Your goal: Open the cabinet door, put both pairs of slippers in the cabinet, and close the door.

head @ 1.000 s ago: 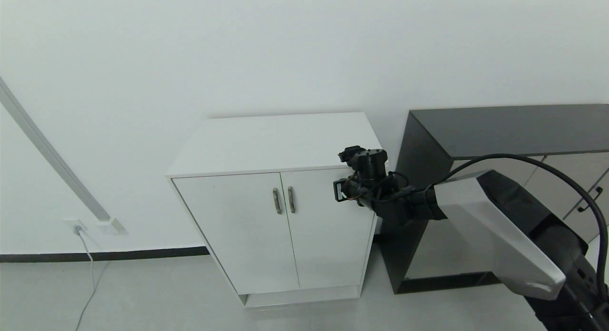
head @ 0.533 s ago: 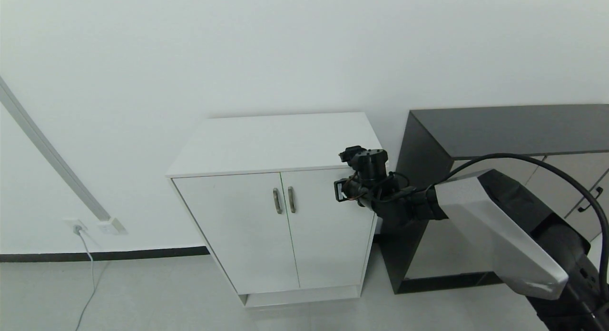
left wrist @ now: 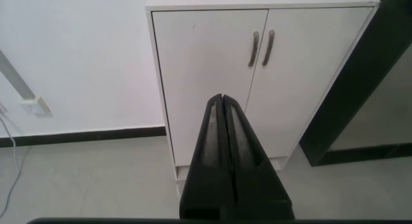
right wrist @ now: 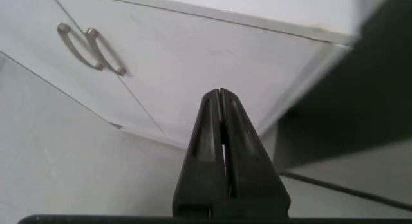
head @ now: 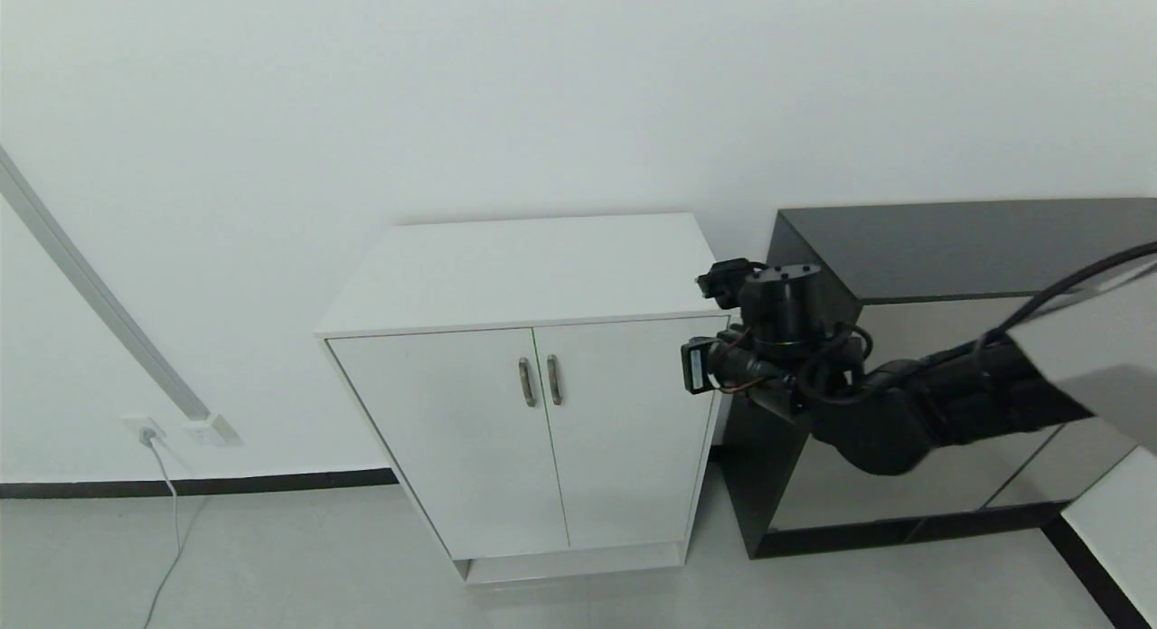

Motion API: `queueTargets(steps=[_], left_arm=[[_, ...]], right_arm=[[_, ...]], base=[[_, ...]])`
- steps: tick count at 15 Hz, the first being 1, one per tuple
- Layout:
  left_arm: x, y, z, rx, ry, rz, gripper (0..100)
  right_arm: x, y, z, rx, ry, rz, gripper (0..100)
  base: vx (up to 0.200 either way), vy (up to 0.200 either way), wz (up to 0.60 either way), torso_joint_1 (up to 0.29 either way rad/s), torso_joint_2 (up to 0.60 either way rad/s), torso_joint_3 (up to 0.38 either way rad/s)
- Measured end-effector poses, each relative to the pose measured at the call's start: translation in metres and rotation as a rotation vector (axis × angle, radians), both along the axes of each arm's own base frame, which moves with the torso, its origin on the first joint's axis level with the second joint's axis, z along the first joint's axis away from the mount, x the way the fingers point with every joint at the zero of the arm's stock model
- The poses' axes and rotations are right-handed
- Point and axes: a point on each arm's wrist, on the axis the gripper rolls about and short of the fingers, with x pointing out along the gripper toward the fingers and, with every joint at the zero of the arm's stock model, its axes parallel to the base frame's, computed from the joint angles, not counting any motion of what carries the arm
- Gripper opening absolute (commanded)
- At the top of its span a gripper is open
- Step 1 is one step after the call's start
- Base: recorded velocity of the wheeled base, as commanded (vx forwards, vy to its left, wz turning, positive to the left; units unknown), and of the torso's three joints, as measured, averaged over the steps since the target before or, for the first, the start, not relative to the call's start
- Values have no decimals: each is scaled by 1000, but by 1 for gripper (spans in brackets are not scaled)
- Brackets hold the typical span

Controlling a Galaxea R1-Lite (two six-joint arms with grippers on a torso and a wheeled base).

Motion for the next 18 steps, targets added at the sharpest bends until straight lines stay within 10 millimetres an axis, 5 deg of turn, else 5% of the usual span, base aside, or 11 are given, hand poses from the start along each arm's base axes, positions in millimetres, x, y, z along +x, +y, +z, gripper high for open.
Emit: queueTargets(steps=[4,9,13,18], left_arm=[[0,0,0,0,0,0,0],[0,0,0,0,0,0,0],[0,0,0,0,0,0,0],[0,0,0,0,0,1,0]], right_arm=[[-71,-80,27,-18,-12,-152,0],[-158,-198,15,-56,-11,-564,0],[-245,-228,-18,-38,-29,-624,0],[-322,-238,-49,-34,-83,-555,0]], base=[[0,0,0,0,0,0],[0,0,0,0,0,0],[0,0,0,0,0,0],[0,0,0,0,0,0]])
